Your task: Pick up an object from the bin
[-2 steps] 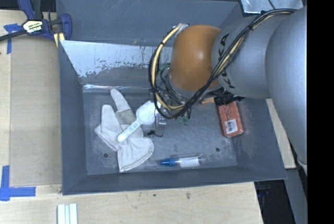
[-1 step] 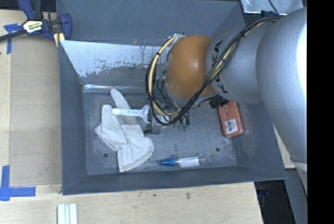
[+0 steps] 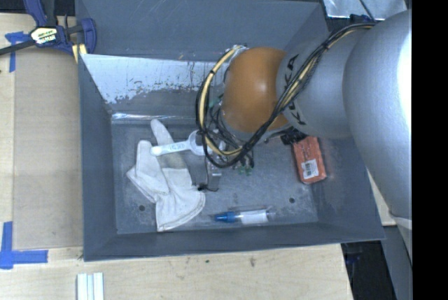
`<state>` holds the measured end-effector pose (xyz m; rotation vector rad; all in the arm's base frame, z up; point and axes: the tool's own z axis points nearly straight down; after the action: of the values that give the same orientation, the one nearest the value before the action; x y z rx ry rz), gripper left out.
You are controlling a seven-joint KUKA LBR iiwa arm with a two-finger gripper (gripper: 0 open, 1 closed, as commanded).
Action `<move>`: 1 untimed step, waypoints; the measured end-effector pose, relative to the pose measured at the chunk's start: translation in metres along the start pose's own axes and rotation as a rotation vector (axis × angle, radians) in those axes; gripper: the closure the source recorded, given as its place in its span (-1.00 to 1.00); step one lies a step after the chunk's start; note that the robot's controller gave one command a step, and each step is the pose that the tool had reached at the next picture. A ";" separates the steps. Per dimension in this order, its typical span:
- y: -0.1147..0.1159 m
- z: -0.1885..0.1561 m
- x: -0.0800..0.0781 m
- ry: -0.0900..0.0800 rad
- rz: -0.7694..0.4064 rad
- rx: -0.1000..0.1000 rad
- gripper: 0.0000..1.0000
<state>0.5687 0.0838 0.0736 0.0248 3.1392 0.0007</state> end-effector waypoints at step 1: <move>0.000 -0.001 -0.001 -0.002 0.001 0.000 1.00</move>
Offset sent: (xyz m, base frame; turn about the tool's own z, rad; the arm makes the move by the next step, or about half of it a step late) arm 0.0000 0.0000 0.0000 0.0000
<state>0.5692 0.0839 0.0742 0.0264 3.1376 0.0015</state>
